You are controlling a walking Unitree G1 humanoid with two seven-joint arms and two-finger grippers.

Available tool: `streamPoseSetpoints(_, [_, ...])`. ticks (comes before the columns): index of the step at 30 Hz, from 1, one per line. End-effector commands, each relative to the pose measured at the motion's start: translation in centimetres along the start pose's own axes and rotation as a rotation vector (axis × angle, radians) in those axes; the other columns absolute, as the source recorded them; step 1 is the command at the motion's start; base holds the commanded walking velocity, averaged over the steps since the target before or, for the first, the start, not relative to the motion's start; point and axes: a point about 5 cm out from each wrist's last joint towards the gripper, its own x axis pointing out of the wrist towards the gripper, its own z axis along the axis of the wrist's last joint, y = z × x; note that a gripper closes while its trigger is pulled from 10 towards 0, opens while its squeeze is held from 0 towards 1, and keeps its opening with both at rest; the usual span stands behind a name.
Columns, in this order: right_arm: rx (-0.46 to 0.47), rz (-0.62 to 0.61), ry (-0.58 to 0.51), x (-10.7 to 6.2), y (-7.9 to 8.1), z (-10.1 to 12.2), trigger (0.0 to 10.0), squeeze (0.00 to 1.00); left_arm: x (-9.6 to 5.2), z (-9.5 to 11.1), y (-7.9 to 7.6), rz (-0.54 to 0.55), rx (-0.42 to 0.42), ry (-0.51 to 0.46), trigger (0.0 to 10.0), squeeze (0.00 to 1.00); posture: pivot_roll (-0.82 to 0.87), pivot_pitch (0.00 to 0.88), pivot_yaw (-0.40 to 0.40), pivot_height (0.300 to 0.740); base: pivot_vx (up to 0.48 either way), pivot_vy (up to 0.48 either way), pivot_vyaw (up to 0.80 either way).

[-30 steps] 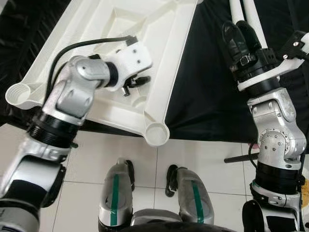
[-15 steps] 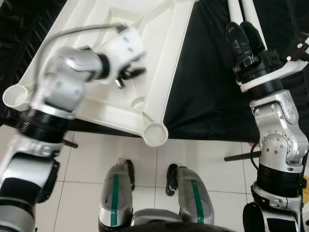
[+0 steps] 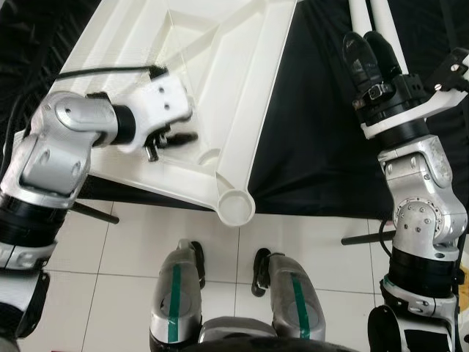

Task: Building children table

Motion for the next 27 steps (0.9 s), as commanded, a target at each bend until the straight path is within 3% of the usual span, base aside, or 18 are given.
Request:
streamPoseSetpoints(1, [0.007, -0.004, 0.003, 0.0, -0.1, 0.0, 10.0, 0.00, 0.9, -0.8, -0.8, -0.042, 0.013, 0.042, 10.0, 0.00, 0.04, 0.148, 0.027, 0.740, 0.000, 0.000, 0.00])
streamPoseSetpoints(5, [0.002, -0.010, 0.000, -0.2, -0.2, 0.2, 10.0, 0.00, 2.6, -1.2, -0.6, -0.010, -0.028, 0.075, 10.0, 0.00, 0.03, 0.153, 0.029, 0.740, 0.000, 0.000, 0.00])
streamPoseSetpoints(10, [0.001, -0.015, -0.002, -0.3, -0.2, 0.3, 10.0, 0.00, 3.4, -1.4, -0.4, 0.016, -0.032, 0.095, 10.0, 0.00, 0.02, 0.157, 0.032, 0.740, 0.000, 0.000, 0.00])
streamPoseSetpoints(12, [-0.002, -0.024, -0.005, -0.6, -0.1, 0.6, 10.0, 0.00, 4.4, -1.7, 0.4, 0.099, -0.030, 0.138, 10.0, 0.00, 0.01, 0.170, 0.037, 0.740, 0.000, 0.000, 0.00])
streamPoseSetpoints(18, [-0.004, -0.036, 0.003, -0.9, 0.0, 0.6, 10.0, 0.00, 5.2, -2.1, 1.0, 0.154, 0.000, 0.184, 10.0, 0.00, 0.00, 0.188, 0.040, 0.740, 0.000, 0.000, 0.00])
streamPoseSetpoints(22, [0.001, -0.042, 0.005, -1.1, 0.0, 0.6, 10.0, 0.00, 5.5, -2.2, 1.1, 0.173, -0.024, 0.184, 10.0, 0.00, 0.00, 0.195, 0.042, 0.740, 0.000, 0.000, 0.00])
streamPoseSetpoints(27, [0.003, -0.051, 0.011, -1.4, 0.2, 0.7, 10.0, 0.00, 6.1, -2.4, 2.4, 0.279, -0.076, 0.196, 10.0, 0.00, -0.01, 0.219, 0.047, 0.740, 0.000, 0.000, 0.00])
